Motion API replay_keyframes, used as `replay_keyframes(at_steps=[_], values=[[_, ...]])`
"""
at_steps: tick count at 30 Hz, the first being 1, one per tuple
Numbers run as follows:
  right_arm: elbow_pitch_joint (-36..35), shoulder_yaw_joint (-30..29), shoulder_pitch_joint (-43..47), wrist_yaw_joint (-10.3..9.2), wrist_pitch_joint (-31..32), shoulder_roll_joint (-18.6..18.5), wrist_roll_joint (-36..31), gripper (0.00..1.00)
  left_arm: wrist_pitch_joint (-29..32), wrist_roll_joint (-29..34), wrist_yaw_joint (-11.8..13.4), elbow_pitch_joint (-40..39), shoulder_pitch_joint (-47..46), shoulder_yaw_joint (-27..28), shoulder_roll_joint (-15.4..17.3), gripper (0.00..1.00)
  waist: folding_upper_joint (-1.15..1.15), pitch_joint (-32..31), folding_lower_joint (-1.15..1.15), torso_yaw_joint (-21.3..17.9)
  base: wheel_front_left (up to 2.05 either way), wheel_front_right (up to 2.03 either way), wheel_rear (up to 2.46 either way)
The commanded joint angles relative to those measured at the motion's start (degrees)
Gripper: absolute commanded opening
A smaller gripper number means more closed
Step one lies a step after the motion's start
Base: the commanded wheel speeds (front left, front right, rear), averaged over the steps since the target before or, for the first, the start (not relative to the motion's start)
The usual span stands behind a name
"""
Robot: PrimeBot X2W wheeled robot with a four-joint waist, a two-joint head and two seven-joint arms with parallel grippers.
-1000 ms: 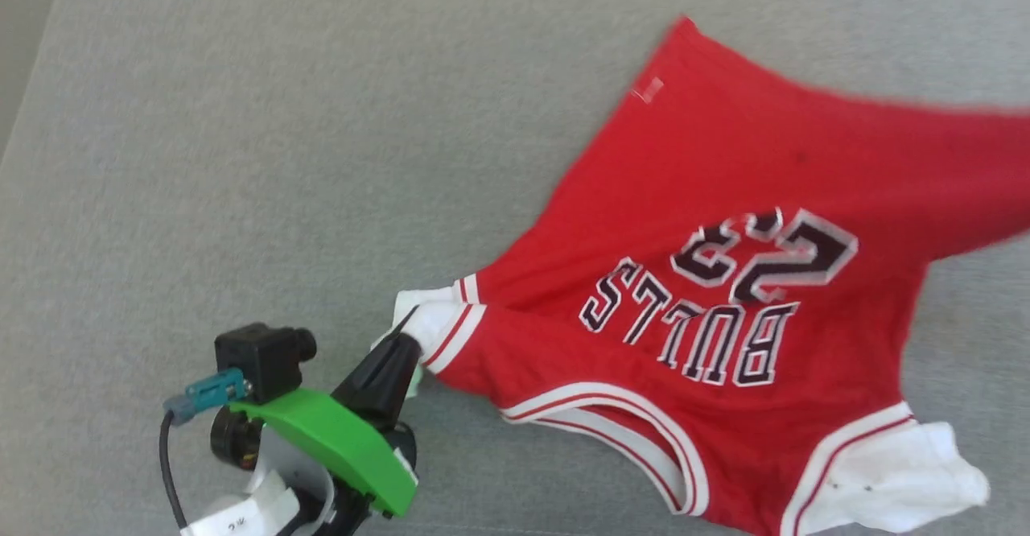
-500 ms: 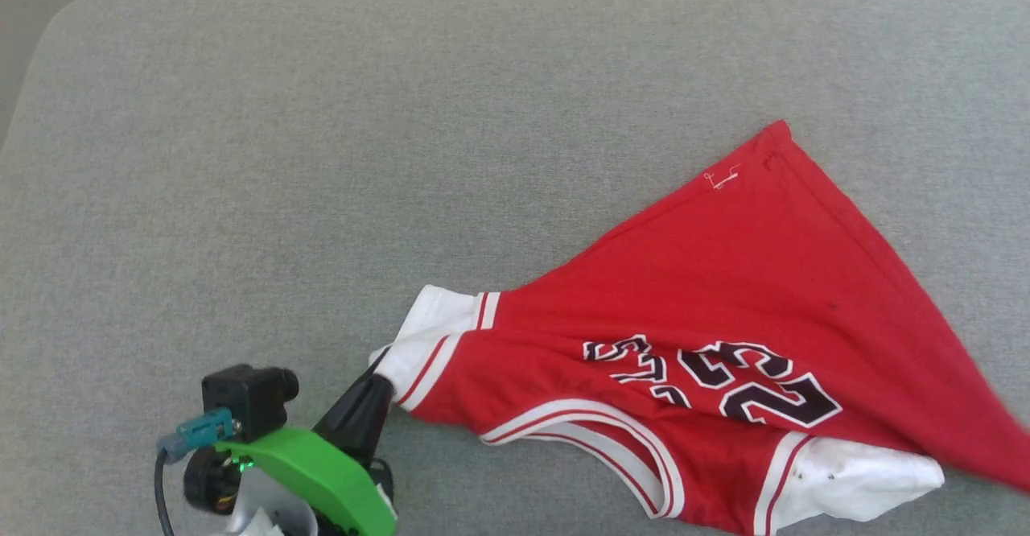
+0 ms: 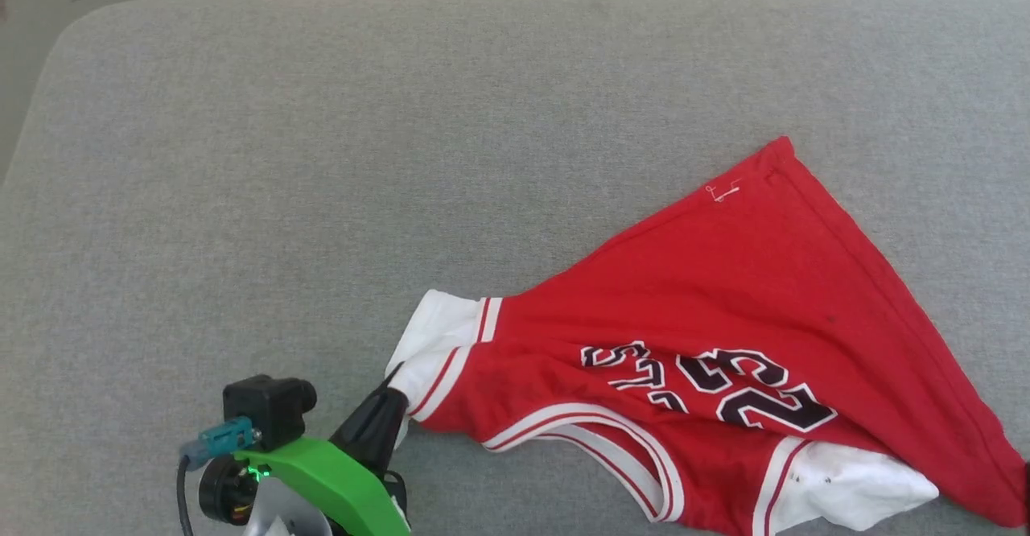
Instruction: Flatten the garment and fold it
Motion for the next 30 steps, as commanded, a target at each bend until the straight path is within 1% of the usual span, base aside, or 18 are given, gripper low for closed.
replay_keyframes(at_steps=[1, 3, 6, 7, 9, 10, 12, 14, 15, 19, 25, 30], values=[[-3.1, -0.8, -0.6, -0.08, 1.2, -0.1, 0.6, 1.0, -0.5, 0.1, -0.4, 0.0, -0.4, -0.2, -0.2, 0.0, 0.0, -0.1, 0.0, 0.3, 0.0, 0.0, 0.0], [-10.1, -1.4, -0.8, -0.08, 3.7, -0.1, 0.0, 1.0, -0.6, 0.2, -0.5, -0.2, -0.7, -0.4, -0.3, 0.0, 0.0, 0.0, 0.0, 0.5, 0.0, 0.0, 0.0], [-19.4, -0.3, -3.1, -0.08, 9.1, -2.0, -1.2, 1.0, -0.7, 0.7, -0.8, -0.6, -1.4, -0.9, -0.3, 0.0, 0.0, 0.5, 0.0, 0.9, 0.0, 0.0, 0.0], [-21.2, 0.3, -4.5, -0.08, 10.6, -2.5, -0.9, 1.0, -0.7, 0.9, -0.9, -0.7, -1.7, -1.1, -0.3, 0.0, 0.0, 0.7, 0.0, 1.0, 0.0, 0.0, 0.0], [-23.7, 3.4, -8.0, -0.08, 14.2, -5.5, -1.7, 1.0, -0.5, 1.3, -1.1, -1.0, -2.6, -1.6, -0.3, 0.0, 0.0, 1.7, 0.0, 1.6, 0.0, 0.0, 0.0], [-24.0, 4.6, -9.9, -0.08, 15.3, -6.4, -1.7, 1.0, -0.4, 1.5, -1.1, -1.1, -2.9, -1.8, -0.4, 0.0, 0.0, 2.1, 0.0, 1.9, 0.0, 0.0, 0.0], [-23.1, 8.0, -14.2, -0.08, 17.6, -8.6, -2.3, 1.0, -0.2, 1.8, -1.3, -1.3, -3.8, -2.3, -0.4, 0.0, 0.0, 3.3, 0.0, 2.6, 0.0, 0.0, 0.0], [-21.0, 11.3, -19.0, -0.08, 19.4, -9.4, -2.7, 1.0, 0.2, 2.1, -1.5, -1.4, -4.7, -2.7, -0.4, 0.0, 0.0, 4.7, 0.0, 3.2, 0.0, 0.0, 0.0], [-19.7, 13.9, -21.2, -0.08, 20.4, -10.9, -3.8, 1.0, 0.4, 2.3, -1.6, -1.5, -5.3, -3.0, -0.5, 0.0, 0.0, 5.6, 0.0, 3.8, 0.0, 0.0, 0.0], [-13.2, 20.4, -29.3, -0.08, 22.3, -13.8, -5.6, 1.0, 0.7, 2.6, -2.1, -1.6, -7.1, -3.7, -0.8, 0.0, 0.0, 8.5, 0.0, 5.6, 0.0, 0.0, 0.0], [-2.1, 23.5, -38.4, -0.08, 25.2, -16.3, -6.9, 1.0, 0.7, 3.0, -3.2, -0.9, -10.0, -5.2, -1.8, 0.0, 0.0, 11.9, 0.0, 8.8, 0.0, 0.0, 0.0], [3.1, 25.7, -41.8, -0.08, 27.1, -17.8, -6.8, 1.0, 0.2, 2.9, -3.8, 0.1, -11.4, -5.9, -2.6, 0.0, 0.0, 13.3, 0.0, 10.6, 0.0, 0.0, 0.0]])
